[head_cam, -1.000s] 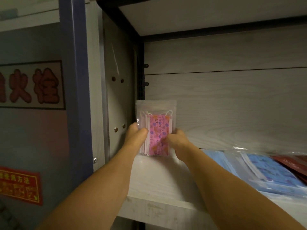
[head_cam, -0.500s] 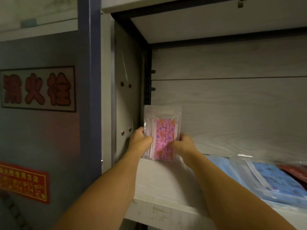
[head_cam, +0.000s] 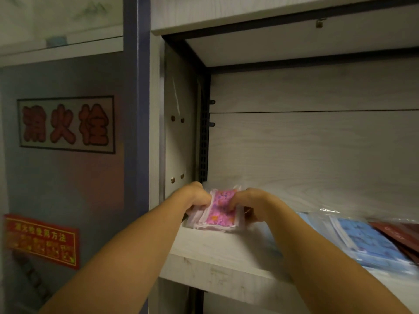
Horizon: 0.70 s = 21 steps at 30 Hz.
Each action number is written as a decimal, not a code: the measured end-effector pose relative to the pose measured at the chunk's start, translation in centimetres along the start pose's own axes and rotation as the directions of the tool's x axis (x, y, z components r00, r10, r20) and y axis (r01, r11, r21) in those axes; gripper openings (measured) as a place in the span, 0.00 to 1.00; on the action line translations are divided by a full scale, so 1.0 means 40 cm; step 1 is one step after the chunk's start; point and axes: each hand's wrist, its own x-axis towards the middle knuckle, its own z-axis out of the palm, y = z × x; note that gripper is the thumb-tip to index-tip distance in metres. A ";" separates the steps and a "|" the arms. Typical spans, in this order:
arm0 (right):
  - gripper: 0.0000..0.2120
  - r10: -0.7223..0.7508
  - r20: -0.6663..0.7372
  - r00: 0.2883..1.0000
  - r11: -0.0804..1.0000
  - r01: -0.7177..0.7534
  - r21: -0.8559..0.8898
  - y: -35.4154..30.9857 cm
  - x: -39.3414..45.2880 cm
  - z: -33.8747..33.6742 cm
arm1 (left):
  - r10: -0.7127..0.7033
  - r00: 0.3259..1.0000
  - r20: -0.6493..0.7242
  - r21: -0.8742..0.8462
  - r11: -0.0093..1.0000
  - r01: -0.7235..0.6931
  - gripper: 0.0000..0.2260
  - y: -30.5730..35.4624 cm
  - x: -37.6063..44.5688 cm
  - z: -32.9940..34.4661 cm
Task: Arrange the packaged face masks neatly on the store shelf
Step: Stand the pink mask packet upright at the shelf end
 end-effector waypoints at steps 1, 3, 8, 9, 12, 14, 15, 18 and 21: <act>0.13 0.031 0.024 0.999 0.999 -0.030 -0.035 -0.001 -0.007 0.002 | -0.012 0.999 0.032 0.051 0.999 0.010 0.19 0.002 -0.003 -0.001; 0.11 0.072 0.043 0.997 0.991 -0.066 -0.117 -0.003 -0.011 0.005 | -0.031 0.996 0.086 0.152 0.988 0.018 0.22 0.009 -0.014 -0.004; 0.15 0.144 0.086 0.986 0.964 -0.120 -0.239 -0.008 -0.011 0.008 | -0.042 0.990 0.131 0.290 0.957 0.002 0.23 0.025 -0.040 -0.015; 0.15 0.143 0.087 0.986 0.960 -0.116 -0.255 -0.010 -0.017 0.009 | -0.036 0.992 0.122 0.304 0.953 -0.003 0.22 0.026 -0.047 -0.014; 0.13 0.120 0.070 0.990 0.941 -0.091 -0.326 -0.012 -0.034 0.010 | -0.025 0.992 0.126 0.327 0.945 -0.018 0.20 0.029 -0.063 -0.021; 0.14 0.108 0.055 0.993 0.928 -0.081 -0.364 -0.013 -0.043 0.010 | -0.036 0.985 0.168 0.296 0.955 -0.015 0.23 0.035 -0.073 -0.038; 0.15 0.108 0.043 0.993 0.918 -0.083 -0.388 -0.013 -0.045 0.010 | -0.051 0.978 0.202 0.288 0.957 -0.010 0.27 0.036 -0.078 -0.047; 0.13 0.085 0.006 0.996 0.894 -0.073 -0.443 -0.021 -0.046 0.018 | -0.110 0.949 0.297 0.344 0.939 0.001 0.44 0.037 -0.094 -0.067; 0.09 0.047 0.023 0.999 0.901 -0.032 -0.434 -0.017 -0.041 0.035 | -0.134 0.926 0.352 0.415 0.909 -0.027 0.53 0.030 -0.112 -0.064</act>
